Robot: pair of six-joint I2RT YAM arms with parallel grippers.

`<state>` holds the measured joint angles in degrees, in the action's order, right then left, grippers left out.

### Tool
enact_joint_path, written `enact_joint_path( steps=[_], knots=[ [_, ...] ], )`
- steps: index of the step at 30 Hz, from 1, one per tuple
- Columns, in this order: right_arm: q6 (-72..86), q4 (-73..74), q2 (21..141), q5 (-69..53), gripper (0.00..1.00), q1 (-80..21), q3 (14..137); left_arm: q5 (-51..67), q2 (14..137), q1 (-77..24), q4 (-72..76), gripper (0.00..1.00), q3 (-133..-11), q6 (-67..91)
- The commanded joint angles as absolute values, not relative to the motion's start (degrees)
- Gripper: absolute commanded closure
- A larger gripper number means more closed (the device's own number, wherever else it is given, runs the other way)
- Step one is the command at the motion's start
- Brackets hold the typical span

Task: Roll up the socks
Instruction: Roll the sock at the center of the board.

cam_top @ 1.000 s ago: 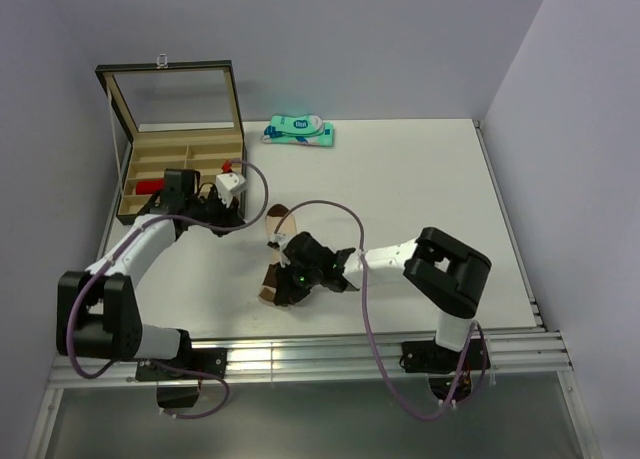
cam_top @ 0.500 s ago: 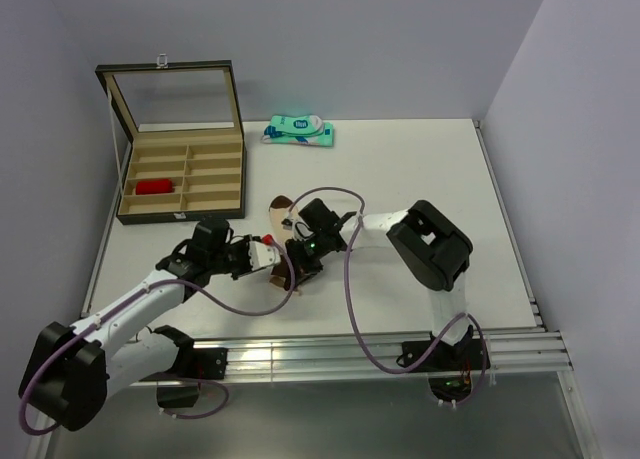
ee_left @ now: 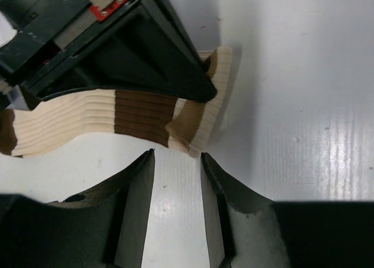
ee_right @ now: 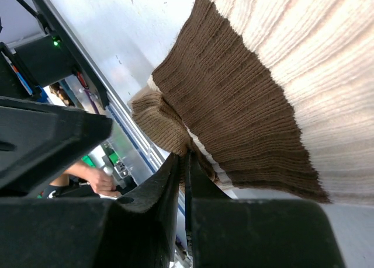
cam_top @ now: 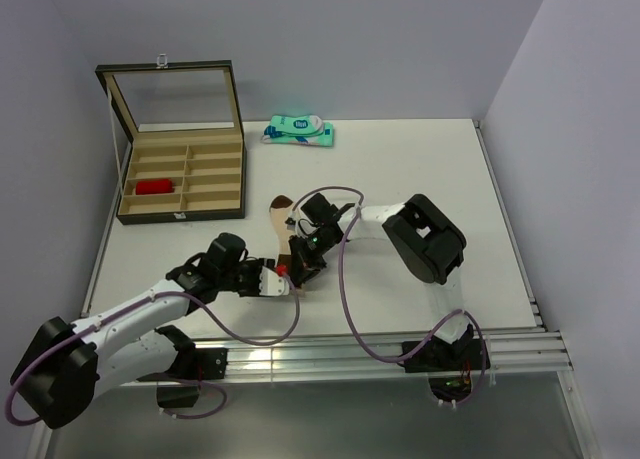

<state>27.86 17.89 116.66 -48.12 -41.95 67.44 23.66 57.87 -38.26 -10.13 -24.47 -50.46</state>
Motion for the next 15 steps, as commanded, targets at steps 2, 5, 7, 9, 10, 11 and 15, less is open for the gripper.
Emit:
enact_joint_path(
  steps=[2, 5, 7, 9, 10, 11, 15],
  knots=[
    [26.28, 20.83, 118.74, -45.7, 1.0, -41.4, 68.2, 24.09, 59.76, -40.86, -8.7, 0.57, -24.87, -52.03],
    [26.19, 20.74, 118.92, -45.97, 1.0, -41.4, 68.12, 22.94, 61.08, -43.23, -7.22, 0.57, -24.43, -52.21],
    [26.19, 20.83, 119.18, -46.05, 1.0, -41.31, 68.12, 22.41, 62.04, -44.03, -6.77, 0.57, -24.52, -52.3],
    [26.28, 20.65, 119.18, -46.14, 1.0, -41.31, 68.2, 22.06, 62.84, -44.91, -6.16, 0.57, -25.05, -51.94],
    [26.28, 20.57, 119.18, -46.23, 1.0, -41.22, 68.12, 21.8, 63.54, -45.17, -5.63, 0.57, -25.05, -51.86],
    [26.28, 20.39, 119.09, -46.4, 1.0, -41.22, 68.03, 21.71, 63.81, -45.44, -5.19, 0.57, -25.22, -51.77],
    [25.93, 20.48, 118.92, -46.41, 1.0, -41.22, 67.85, 20.74, 65.74, -45.62, -3.17, 0.58, -25.49, -51.59]
  ],
)
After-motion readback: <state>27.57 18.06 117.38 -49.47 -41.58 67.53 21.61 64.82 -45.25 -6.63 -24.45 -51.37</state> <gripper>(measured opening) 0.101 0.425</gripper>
